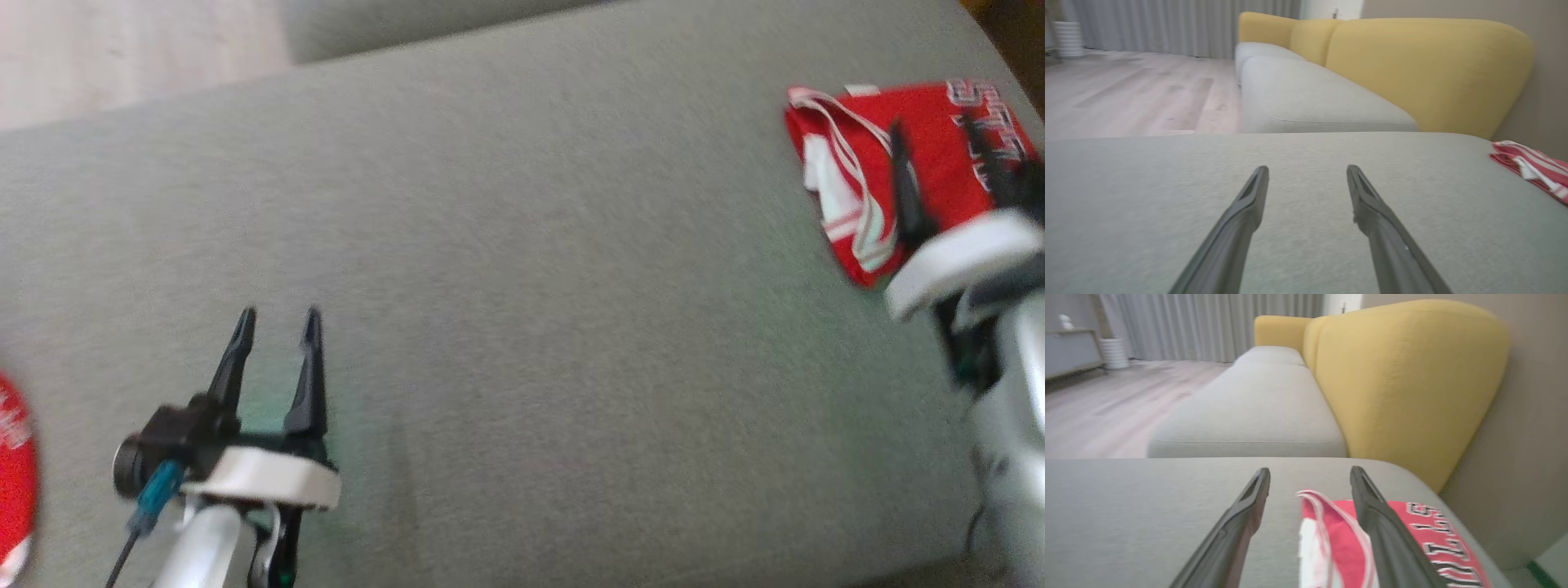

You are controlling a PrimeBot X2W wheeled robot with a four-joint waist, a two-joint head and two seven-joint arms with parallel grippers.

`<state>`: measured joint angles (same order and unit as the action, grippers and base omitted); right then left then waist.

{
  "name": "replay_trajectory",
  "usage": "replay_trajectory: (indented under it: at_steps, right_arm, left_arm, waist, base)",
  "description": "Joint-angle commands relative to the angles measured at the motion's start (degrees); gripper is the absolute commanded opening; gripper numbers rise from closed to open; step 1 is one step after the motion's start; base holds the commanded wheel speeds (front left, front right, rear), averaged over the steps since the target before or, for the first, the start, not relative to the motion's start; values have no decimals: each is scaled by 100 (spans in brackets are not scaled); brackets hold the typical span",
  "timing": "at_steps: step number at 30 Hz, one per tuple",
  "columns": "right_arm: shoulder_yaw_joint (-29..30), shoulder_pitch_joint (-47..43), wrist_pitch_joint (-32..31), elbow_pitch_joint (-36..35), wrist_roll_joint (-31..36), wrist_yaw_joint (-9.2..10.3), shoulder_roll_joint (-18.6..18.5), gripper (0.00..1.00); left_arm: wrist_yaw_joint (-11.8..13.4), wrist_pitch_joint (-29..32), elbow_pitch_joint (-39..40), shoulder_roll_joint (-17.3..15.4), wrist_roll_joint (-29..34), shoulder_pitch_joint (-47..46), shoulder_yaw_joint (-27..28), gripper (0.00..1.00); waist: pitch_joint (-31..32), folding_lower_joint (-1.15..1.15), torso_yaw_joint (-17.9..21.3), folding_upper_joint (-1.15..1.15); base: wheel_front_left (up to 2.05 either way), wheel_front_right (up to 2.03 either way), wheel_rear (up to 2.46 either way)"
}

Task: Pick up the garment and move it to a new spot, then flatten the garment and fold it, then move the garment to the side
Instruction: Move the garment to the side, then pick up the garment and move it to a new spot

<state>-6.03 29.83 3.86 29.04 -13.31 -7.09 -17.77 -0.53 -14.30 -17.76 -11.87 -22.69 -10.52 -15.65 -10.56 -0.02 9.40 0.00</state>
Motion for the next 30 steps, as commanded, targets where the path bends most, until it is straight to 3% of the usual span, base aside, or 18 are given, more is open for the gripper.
replay_trajectory:
  at_steps: [1,9,14,30]
  right_arm:
    - [-37,-152,77,-349,-40,-40,53,100]
    - [195,-1908,127,-1731,203,-40,745,100]
    - [217,-2493,76,-2219,369,-40,1059,100]
    - [142,-2908,-113,-2465,434,-40,1247,100]
  left_arm:
    - [29,-65,140,-67,-24,-18,286,100]
    - [136,-69,275,31,-55,643,702,100]
    - [174,-69,355,95,-31,895,842,100]
    - [155,-69,367,76,56,867,802,100]
  waist:
    - [449,2,-456,0]
    - [951,2,-929,0]
    - [1105,2,-1027,0]
    - [1033,2,-1000,0]
  base:
    - [0,0,0]
    - [0,0,0]
    - [0,0,0]
    - [0,0,0]
